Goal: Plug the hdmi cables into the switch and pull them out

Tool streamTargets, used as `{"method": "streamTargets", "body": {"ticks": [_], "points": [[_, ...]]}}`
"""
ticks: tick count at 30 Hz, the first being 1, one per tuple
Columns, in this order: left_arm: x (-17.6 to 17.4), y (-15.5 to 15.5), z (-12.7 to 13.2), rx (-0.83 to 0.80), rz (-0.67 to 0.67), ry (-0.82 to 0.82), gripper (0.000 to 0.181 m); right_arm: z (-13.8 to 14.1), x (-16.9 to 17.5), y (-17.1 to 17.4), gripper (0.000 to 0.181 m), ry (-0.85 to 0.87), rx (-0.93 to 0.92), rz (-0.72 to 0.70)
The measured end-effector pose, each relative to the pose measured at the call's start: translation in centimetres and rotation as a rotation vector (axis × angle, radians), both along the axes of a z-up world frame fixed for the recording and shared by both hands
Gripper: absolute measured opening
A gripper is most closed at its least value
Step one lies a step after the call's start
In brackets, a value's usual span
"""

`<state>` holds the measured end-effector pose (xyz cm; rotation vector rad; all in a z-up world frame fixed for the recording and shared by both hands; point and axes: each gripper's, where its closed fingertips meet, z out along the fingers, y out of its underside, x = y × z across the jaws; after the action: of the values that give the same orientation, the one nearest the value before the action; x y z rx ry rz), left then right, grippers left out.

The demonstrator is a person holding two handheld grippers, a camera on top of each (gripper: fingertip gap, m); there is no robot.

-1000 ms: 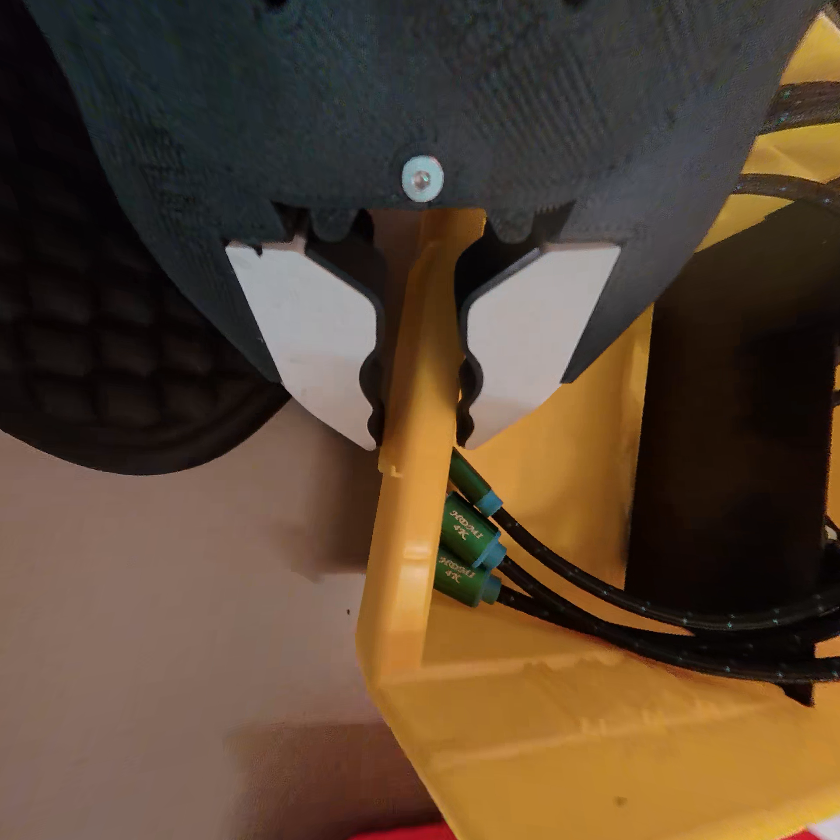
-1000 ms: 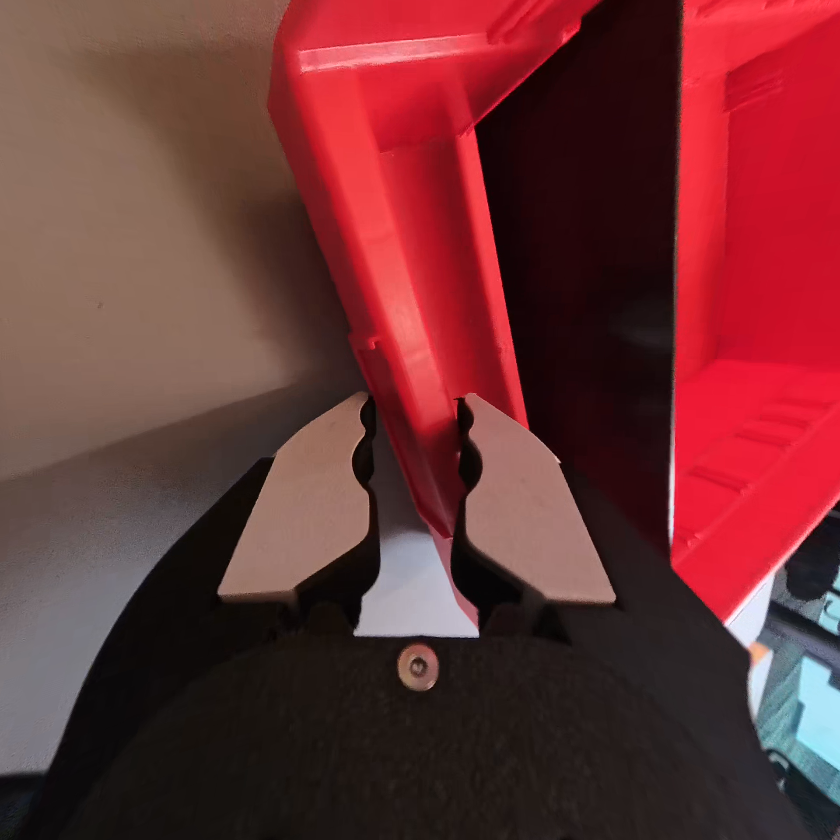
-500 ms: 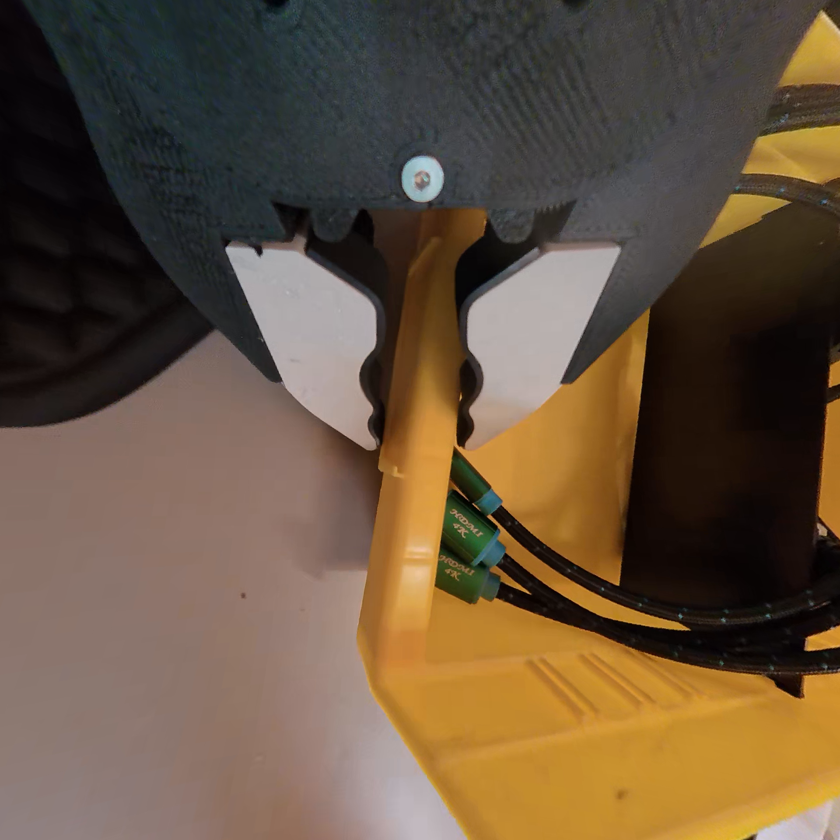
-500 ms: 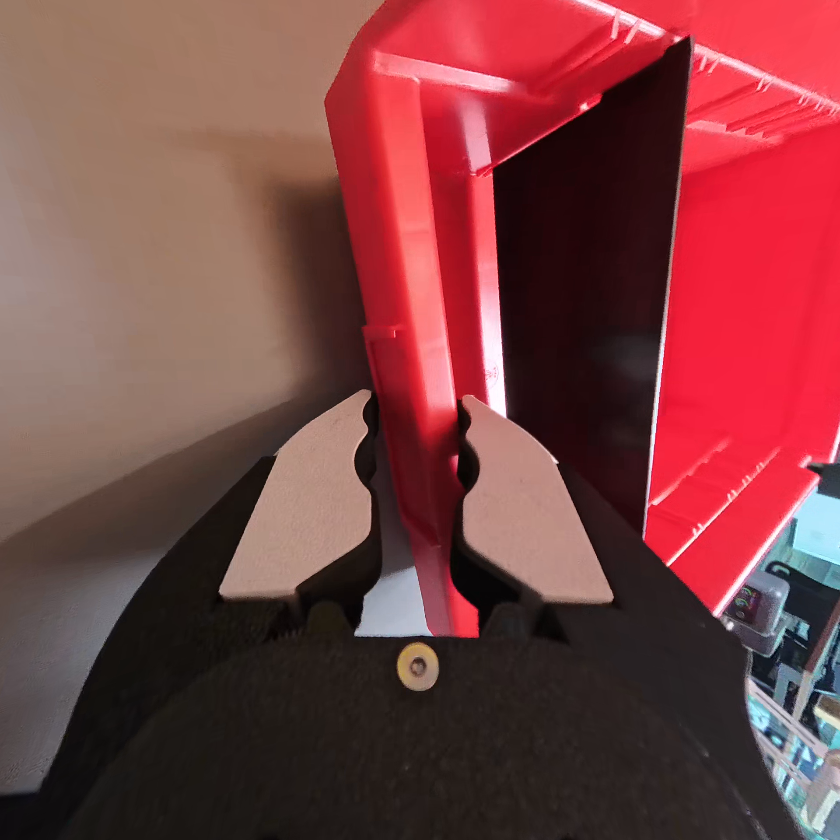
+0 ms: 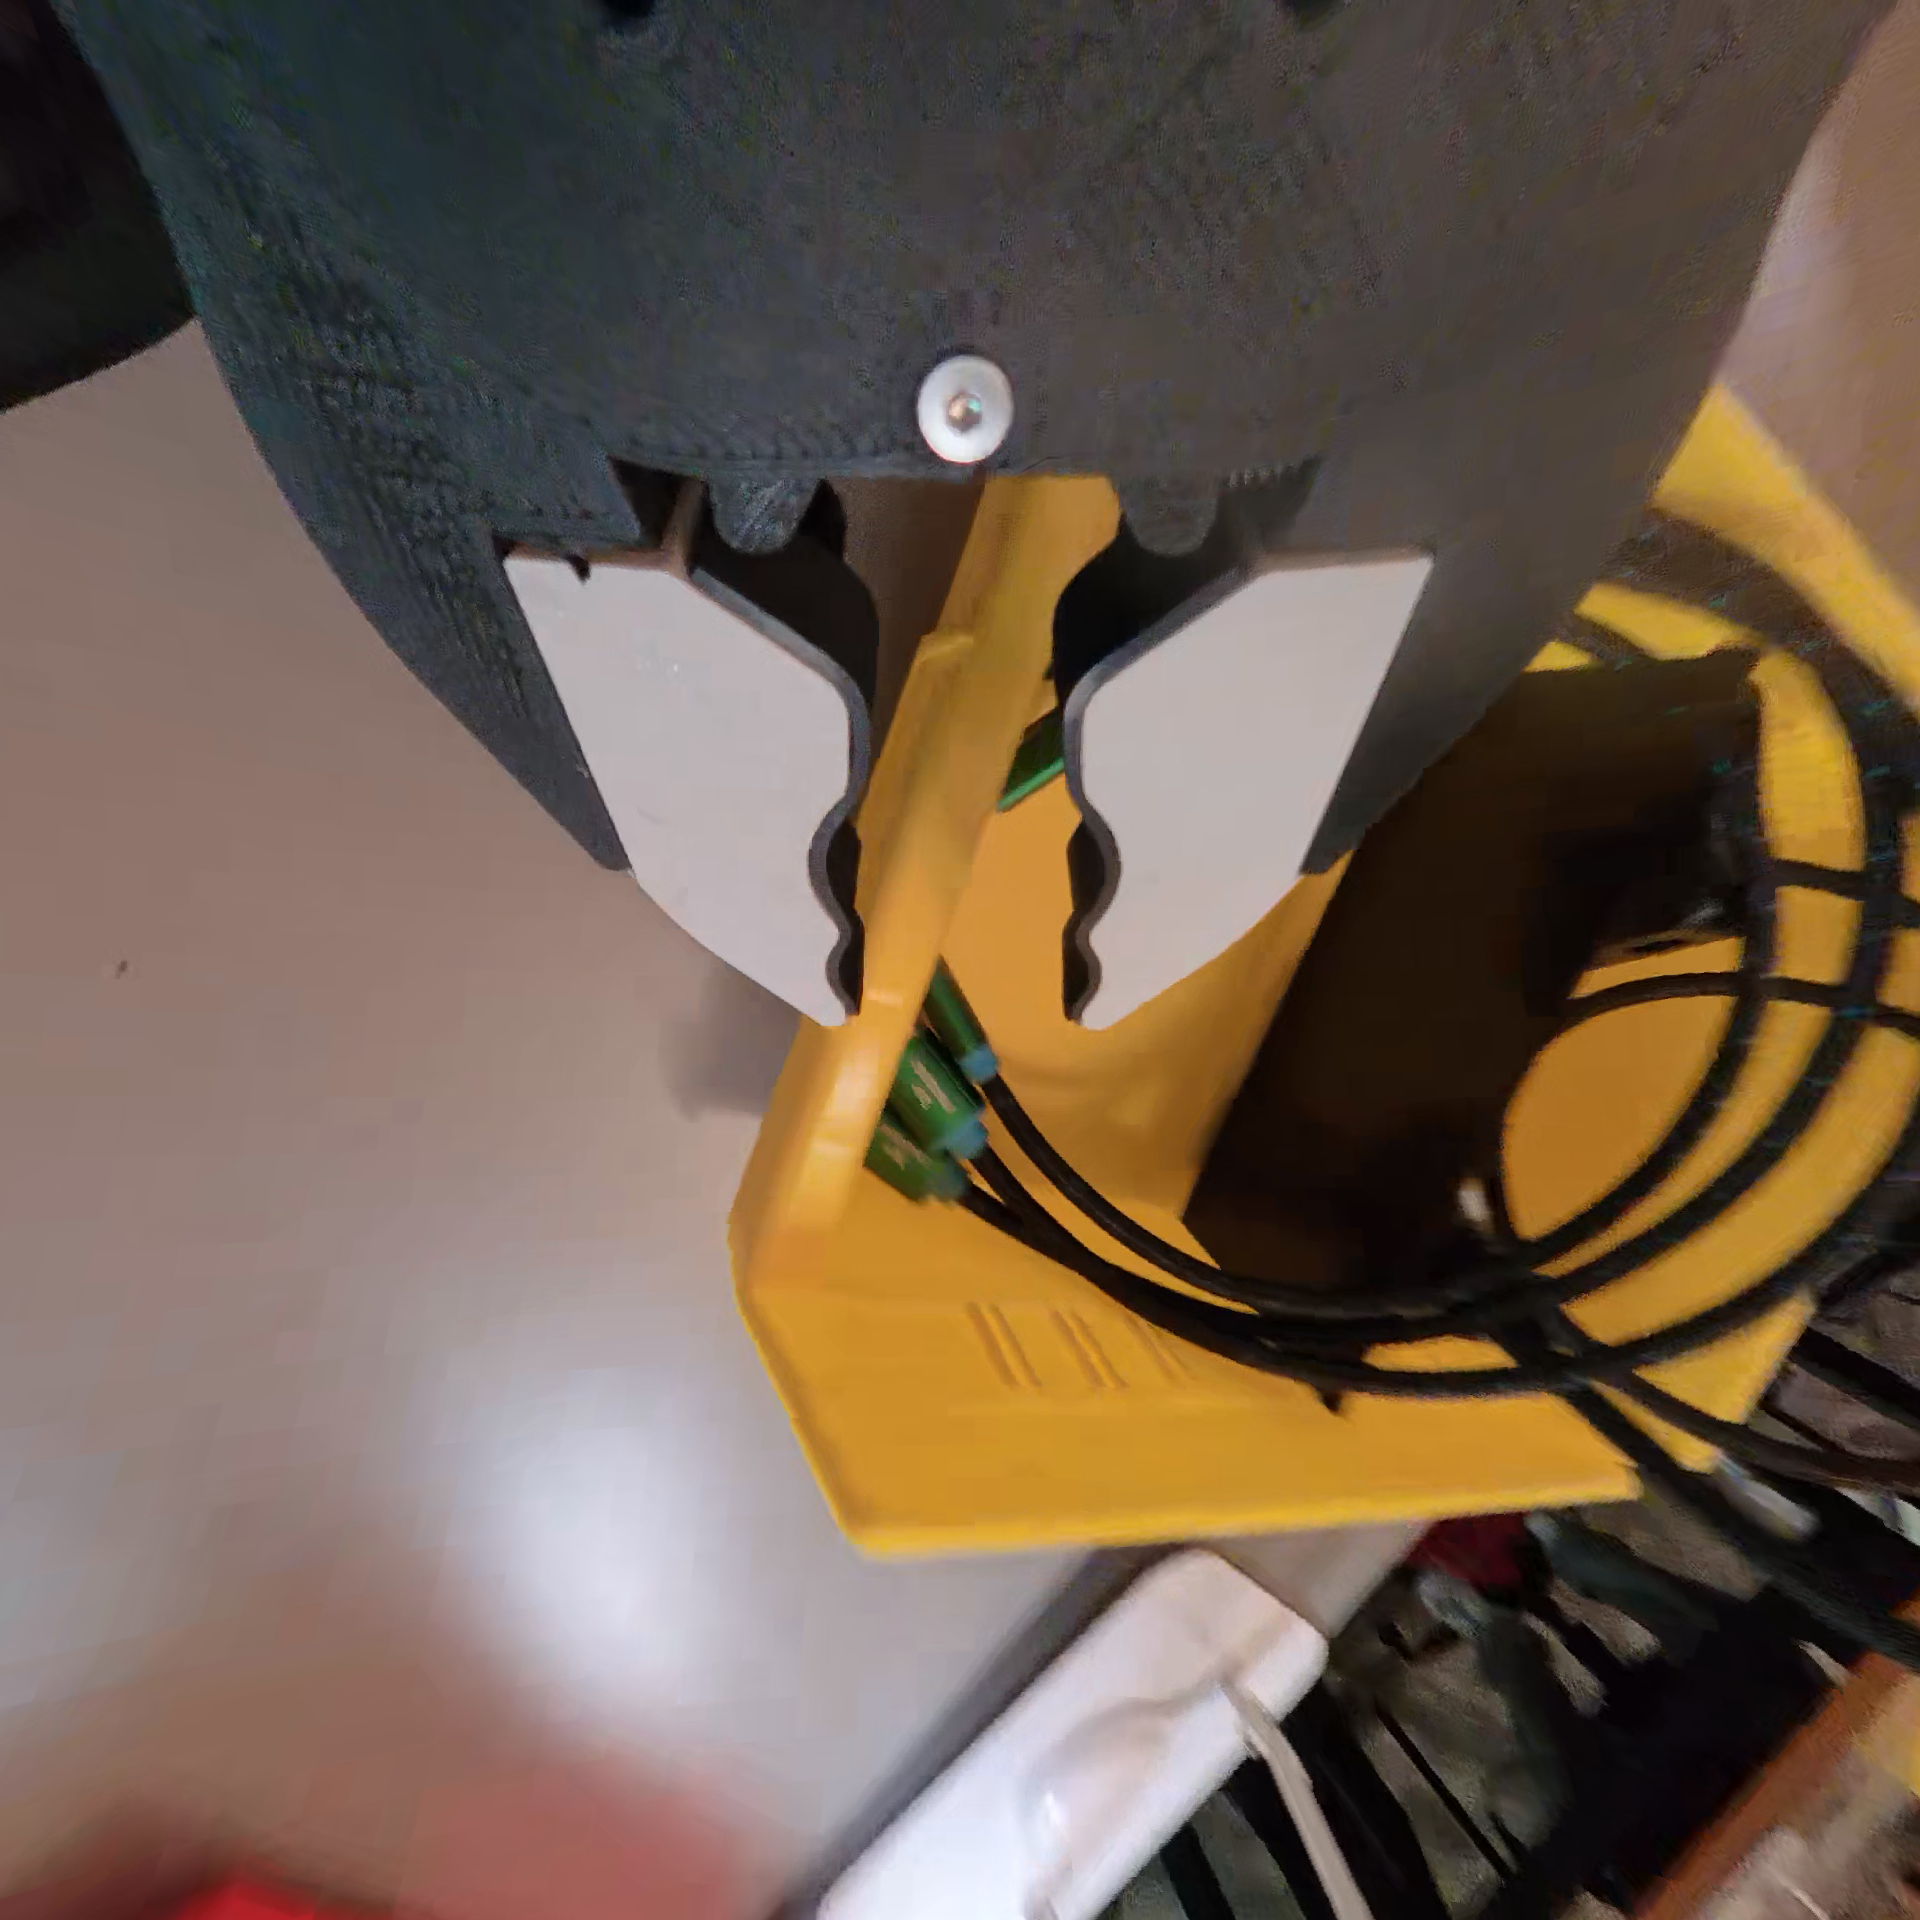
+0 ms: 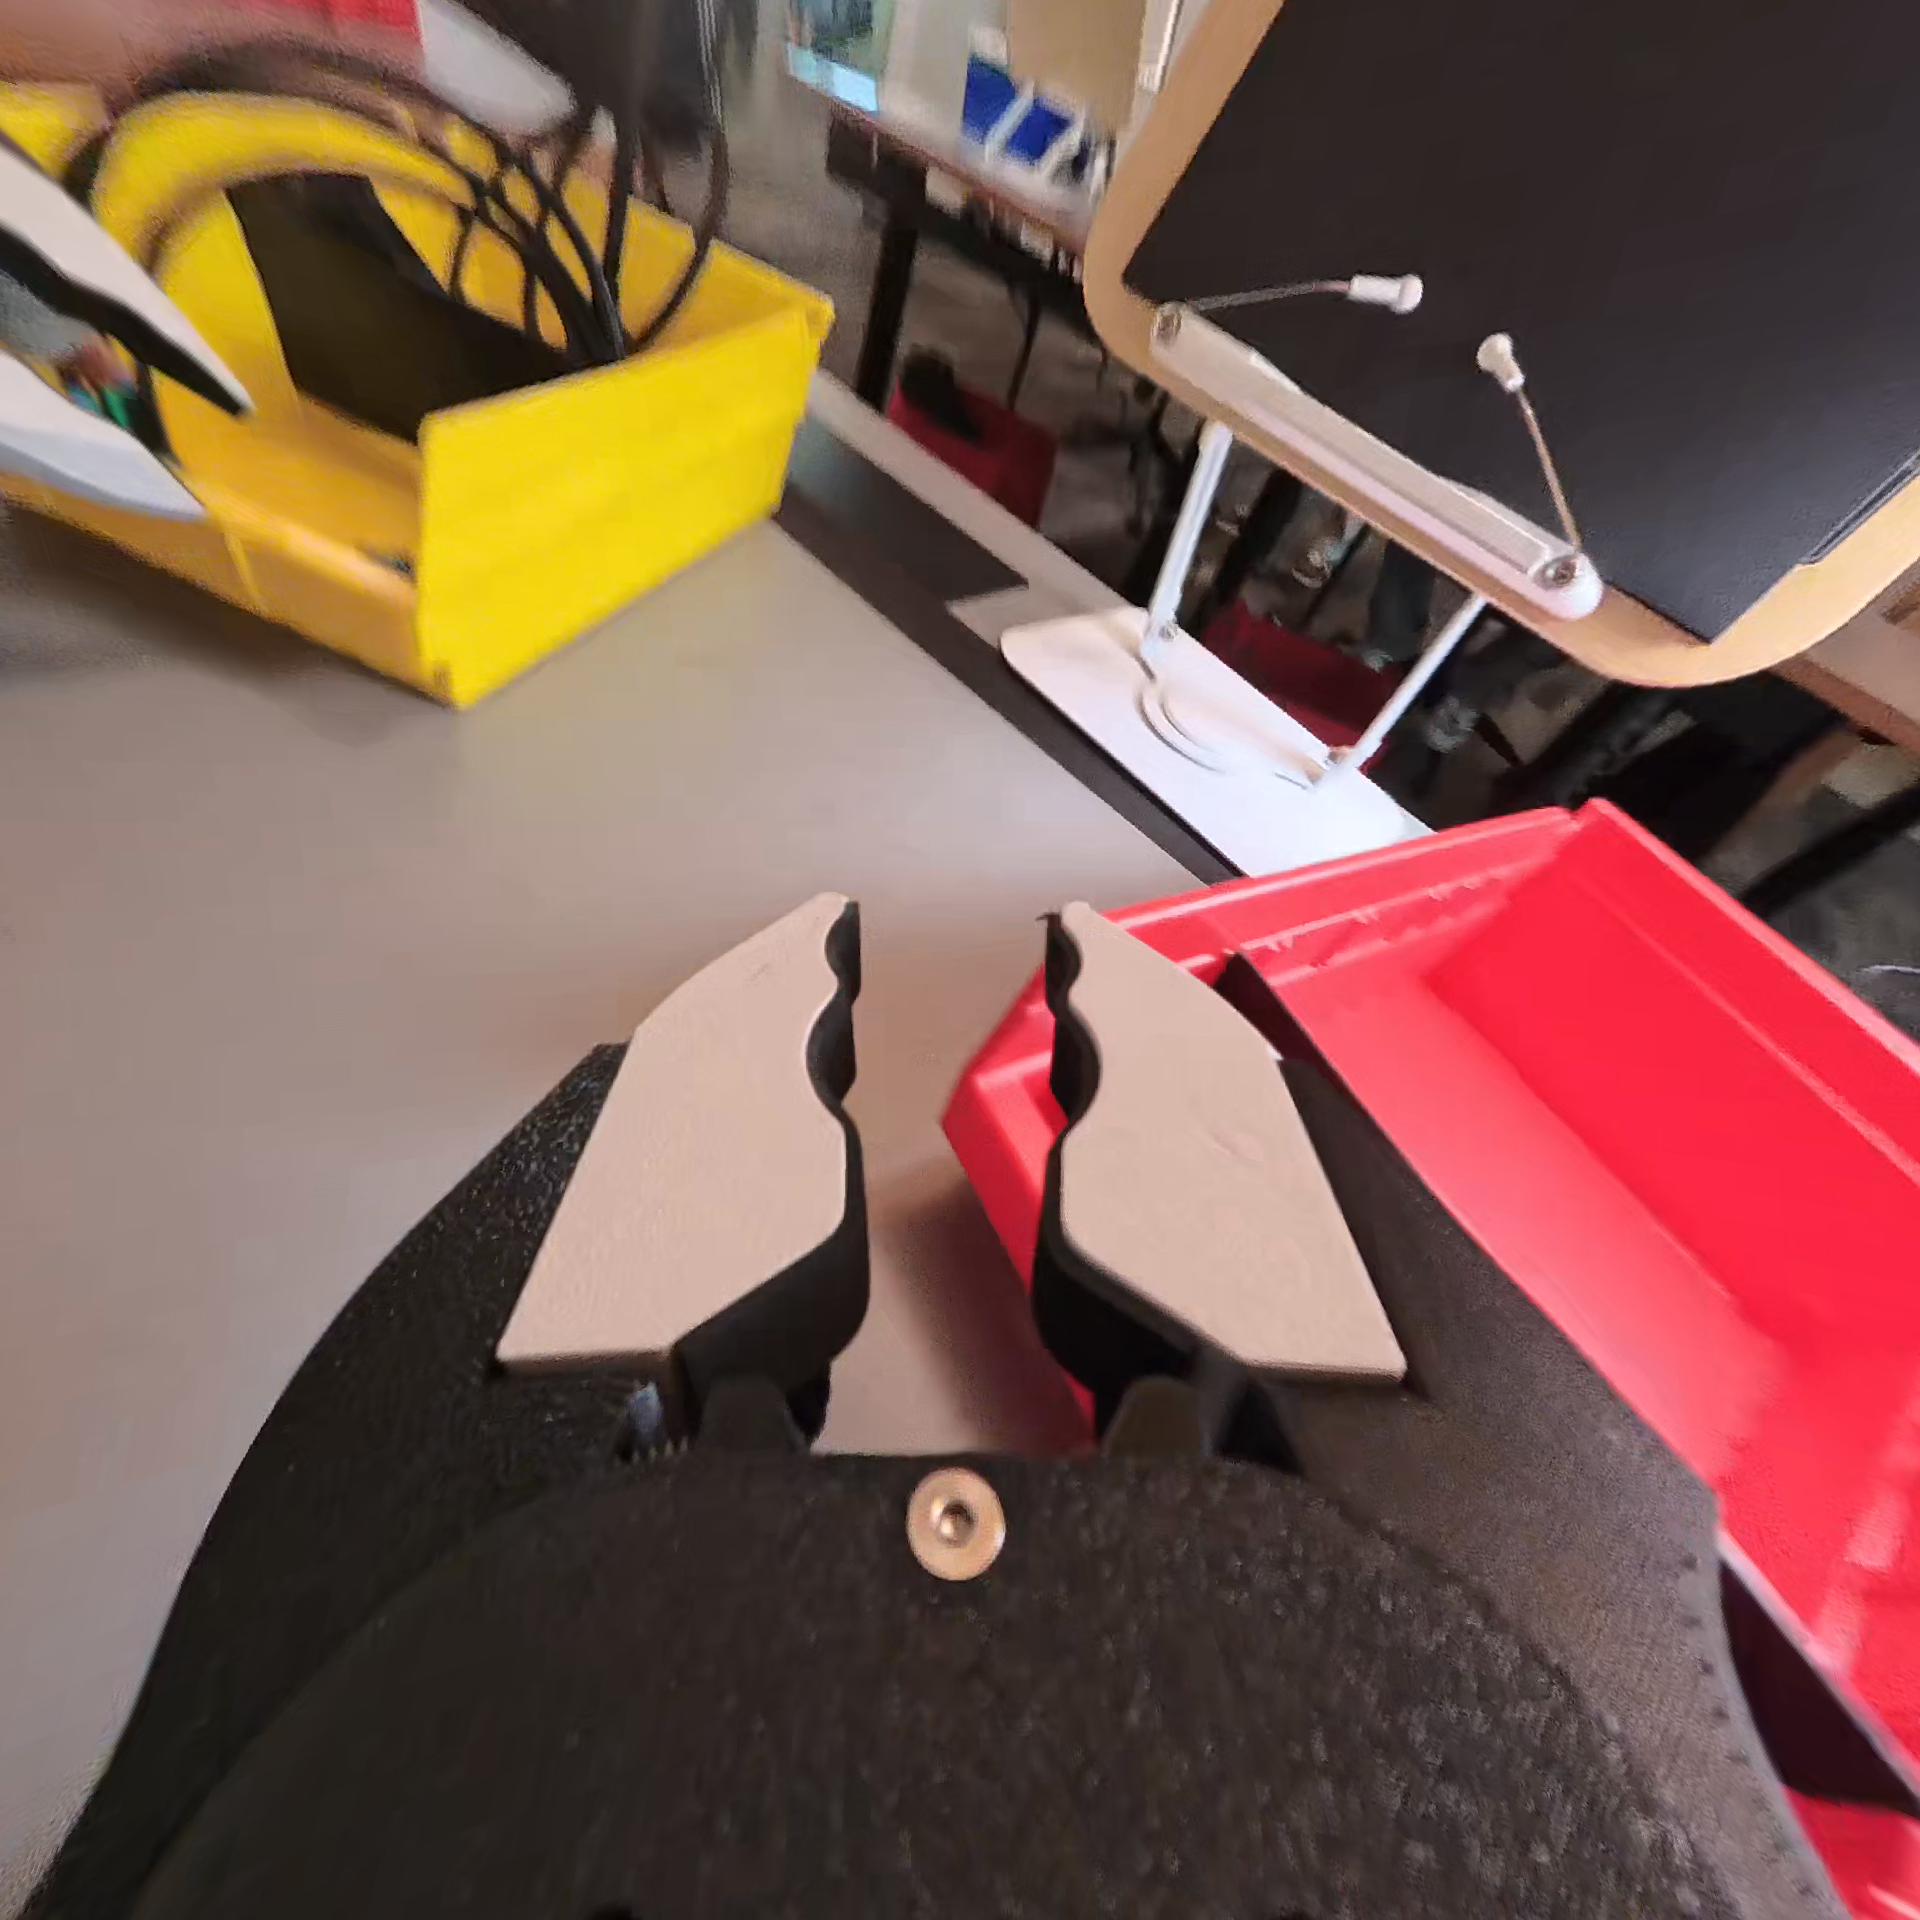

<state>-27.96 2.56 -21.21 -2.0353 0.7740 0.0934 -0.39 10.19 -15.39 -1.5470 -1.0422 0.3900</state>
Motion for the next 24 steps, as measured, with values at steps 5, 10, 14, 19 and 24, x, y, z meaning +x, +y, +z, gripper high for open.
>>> {"method": "streamTargets", "body": {"ticks": [5, 10, 14, 19, 24], "points": [[-2.5, 0.8, 6.2, 0.141, 0.111, -0.216, 0.038, -1.5, -1.6, -0.5, 0.033, 0.253, -0.126, 0.022], [-4.5, 5.1, 10.3, 0.132, 0.200, -0.403, 0.043, -2.6, -2.2, -1.1, 0.034, 0.293, -0.143, 0.065], [-5.8, 10.3, 10.2, 0.001, 0.261, -0.381, 0.053, -2.4, -2.9, -2.5, 0.036, 0.317, -0.159, 0.153], [-5.5, 14.3, 7.1, -0.354, 0.267, -0.345, 0.077, -2.5, -3.4, -3.5, 0.037, 0.314, -0.187, 0.211], [-7.0, 17.1, 5.2, -0.535, 0.325, -0.260, 0.085, -2.9, -4.0, -4.2, 0.037, 0.293, -0.198, 0.248]]}}
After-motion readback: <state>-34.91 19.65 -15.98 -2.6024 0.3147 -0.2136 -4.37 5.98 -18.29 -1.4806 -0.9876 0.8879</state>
